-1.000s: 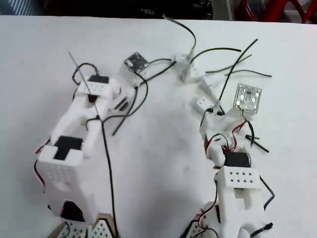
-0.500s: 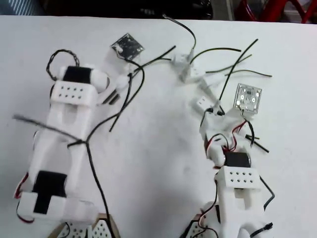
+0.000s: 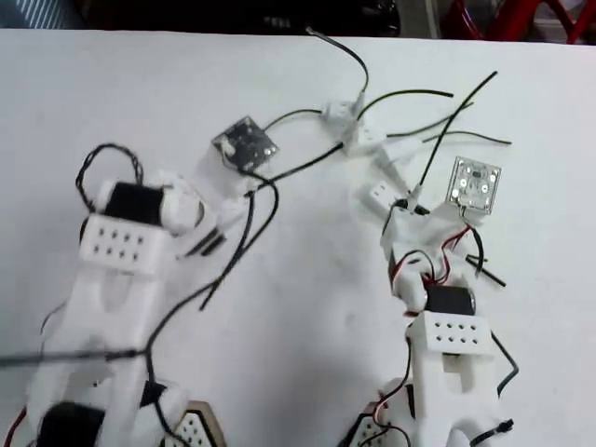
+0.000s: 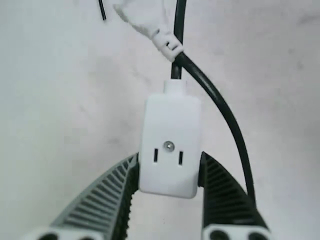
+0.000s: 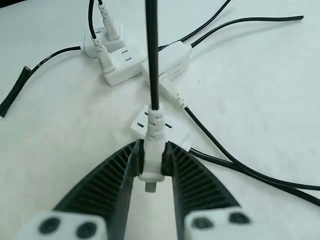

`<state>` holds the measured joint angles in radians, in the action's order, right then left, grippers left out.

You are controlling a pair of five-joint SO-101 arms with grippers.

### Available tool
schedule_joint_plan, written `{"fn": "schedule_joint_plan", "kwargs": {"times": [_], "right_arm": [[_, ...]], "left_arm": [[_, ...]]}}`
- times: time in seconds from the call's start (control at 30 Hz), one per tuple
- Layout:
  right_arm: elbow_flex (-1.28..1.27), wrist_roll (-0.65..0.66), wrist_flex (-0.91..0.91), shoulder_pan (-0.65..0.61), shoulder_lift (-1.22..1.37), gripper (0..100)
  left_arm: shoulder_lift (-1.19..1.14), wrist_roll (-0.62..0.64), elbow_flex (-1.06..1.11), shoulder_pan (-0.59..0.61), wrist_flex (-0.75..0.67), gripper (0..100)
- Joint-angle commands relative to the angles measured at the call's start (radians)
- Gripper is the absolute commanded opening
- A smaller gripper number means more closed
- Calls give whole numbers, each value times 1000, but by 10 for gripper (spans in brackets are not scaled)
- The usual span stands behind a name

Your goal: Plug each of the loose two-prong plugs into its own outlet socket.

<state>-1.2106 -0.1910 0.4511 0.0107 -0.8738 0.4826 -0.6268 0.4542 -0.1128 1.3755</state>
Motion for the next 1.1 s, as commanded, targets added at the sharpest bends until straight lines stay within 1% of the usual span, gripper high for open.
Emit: {"fn": "schedule_joint_plan", "kwargs": {"times": [0.0,0.07,0.13,0.2,0.27,0.3,0.33,0.5,0.6,0.9,1.0,1.07], "right_arm": [[5,-6,-21,12,-18,18],[5,-6,-21,12,-18,18],[5,-8,-21,12,-18,18],[5,-8,-21,12,-18,18],[5,-8,-21,12,-18,18],[5,-8,-21,12,-18,18],[5,-8,-21,12,-18,18],[5,-5,-21,12,-18,18],[5,-3,-21,12,-18,18],[5,-2,-21,10,-18,18],[5,-2,-21,10,-18,18],[5,-2,-21,10,-18,18]], "left_arm": [[280,5,114,-53,-38,27],[312,5,186,-74,-54,28],[309,5,259,-84,-86,64],[298,8,339,-77,-130,155],[294,61,408,-74,-175,261],[295,100,431,-71,-187,298],[297,126,440,-65,-195,310],[326,89,443,-71,-186,277],[323,87,450,-73,-189,272],[143,91,446,-76,-206,271],[82,95,446,-124,-198,271],[68,135,446,-156,-198,271]]}}
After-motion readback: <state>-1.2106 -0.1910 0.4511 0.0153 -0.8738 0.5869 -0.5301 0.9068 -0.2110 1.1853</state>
